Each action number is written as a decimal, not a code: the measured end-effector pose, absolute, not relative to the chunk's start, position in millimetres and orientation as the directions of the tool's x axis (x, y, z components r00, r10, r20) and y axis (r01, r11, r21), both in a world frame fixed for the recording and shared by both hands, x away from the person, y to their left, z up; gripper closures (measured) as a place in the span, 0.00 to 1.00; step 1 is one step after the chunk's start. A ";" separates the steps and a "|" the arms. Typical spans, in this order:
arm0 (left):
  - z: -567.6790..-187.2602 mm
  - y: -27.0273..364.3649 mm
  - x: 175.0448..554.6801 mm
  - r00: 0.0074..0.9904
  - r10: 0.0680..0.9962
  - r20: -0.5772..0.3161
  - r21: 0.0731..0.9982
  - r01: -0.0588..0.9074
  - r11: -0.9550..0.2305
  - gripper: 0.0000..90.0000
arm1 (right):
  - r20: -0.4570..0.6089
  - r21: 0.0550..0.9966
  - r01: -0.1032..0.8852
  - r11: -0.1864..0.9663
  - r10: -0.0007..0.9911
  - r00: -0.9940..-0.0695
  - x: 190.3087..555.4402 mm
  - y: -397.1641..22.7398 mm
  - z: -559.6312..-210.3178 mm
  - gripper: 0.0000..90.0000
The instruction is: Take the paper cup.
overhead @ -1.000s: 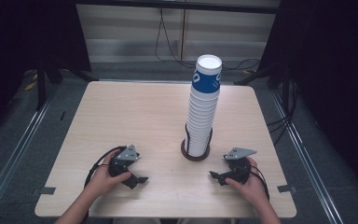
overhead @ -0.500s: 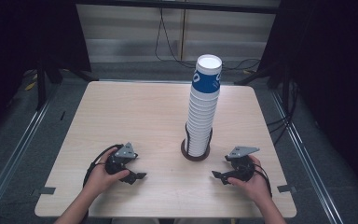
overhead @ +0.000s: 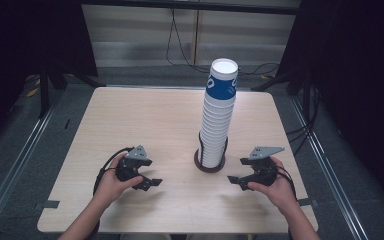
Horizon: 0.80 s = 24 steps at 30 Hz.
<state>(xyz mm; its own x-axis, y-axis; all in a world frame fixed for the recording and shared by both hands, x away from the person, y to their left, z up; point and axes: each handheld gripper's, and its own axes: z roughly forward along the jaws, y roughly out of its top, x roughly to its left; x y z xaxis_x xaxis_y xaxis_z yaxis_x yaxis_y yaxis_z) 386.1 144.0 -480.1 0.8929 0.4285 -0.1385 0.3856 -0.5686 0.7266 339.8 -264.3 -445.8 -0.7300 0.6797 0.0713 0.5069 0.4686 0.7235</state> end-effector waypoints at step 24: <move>-419.0 109.0 405.6 0.911 0.389 -0.137 0.742 0.355 -0.568 0.18 | 0.053 0.768 0.463 0.443 0.676 -0.735 364.2 -261.7 -336.6 0.16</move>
<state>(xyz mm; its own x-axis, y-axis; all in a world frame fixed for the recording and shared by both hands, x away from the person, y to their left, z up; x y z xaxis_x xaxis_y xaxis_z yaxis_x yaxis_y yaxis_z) 405.6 109.0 -419.0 0.9111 0.3887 -0.1374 0.3545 -0.5685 0.7424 364.2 -261.7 -336.6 -0.7347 0.6762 0.0535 0.4632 0.4426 0.7678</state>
